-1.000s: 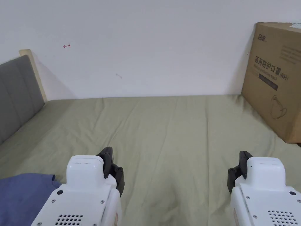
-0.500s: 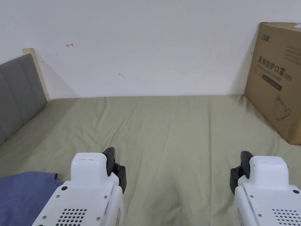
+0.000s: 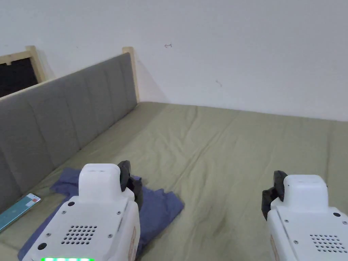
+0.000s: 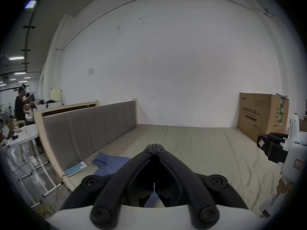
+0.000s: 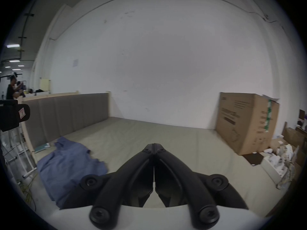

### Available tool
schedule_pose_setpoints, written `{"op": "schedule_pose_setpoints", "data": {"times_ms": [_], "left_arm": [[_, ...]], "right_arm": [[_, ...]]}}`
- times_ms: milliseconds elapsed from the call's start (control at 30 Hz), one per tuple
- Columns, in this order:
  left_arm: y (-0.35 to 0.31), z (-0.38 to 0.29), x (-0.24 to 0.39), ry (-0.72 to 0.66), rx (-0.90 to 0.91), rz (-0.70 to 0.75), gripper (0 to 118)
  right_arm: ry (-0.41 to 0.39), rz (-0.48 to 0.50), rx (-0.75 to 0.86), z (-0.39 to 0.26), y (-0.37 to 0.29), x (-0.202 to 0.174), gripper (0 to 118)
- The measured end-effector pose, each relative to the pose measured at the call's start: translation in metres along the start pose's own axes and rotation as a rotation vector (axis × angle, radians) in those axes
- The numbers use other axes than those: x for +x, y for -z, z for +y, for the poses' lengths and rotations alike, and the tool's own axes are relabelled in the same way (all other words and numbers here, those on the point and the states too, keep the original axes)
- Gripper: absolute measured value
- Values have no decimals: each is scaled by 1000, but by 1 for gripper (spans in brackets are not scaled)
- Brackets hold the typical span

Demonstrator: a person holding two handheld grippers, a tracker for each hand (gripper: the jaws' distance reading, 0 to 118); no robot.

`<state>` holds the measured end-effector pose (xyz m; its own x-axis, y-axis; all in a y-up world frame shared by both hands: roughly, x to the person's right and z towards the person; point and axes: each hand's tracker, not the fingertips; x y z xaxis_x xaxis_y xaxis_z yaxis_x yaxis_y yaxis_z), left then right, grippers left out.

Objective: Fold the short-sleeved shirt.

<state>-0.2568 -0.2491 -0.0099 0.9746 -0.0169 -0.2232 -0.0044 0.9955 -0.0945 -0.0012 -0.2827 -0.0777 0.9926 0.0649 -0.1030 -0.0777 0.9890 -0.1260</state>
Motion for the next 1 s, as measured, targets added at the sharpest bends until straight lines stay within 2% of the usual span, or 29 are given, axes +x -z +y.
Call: {"op": "schedule_pose_setpoints", "data": {"times_ms": [200,267,367,533,667,800,867,1000], "left_arm": [[-24,-5,-48,6,-22,187,0],[-29,-8,-60,-26,-25,214,0],[-31,-12,-71,-40,-44,231,0],[-14,-21,-78,-48,-116,243,0],[47,-45,-92,-121,-296,189,0],[138,-94,-112,-188,-539,131,0],[178,-127,-113,-123,-675,135,0],[231,-189,-123,-142,-886,117,0]], "right_arm": [[-7,220,-18,3,8,-61,0],[-41,243,-8,3,7,-76,0],[-30,294,-29,2,7,-90,0],[-39,300,-55,-2,11,-97,0],[-39,296,-100,-10,19,-95,0],[-63,281,-147,-21,29,-95,0],[-71,277,-170,-27,34,-95,0],[-76,268,-218,-36,45,-94,0]]}}
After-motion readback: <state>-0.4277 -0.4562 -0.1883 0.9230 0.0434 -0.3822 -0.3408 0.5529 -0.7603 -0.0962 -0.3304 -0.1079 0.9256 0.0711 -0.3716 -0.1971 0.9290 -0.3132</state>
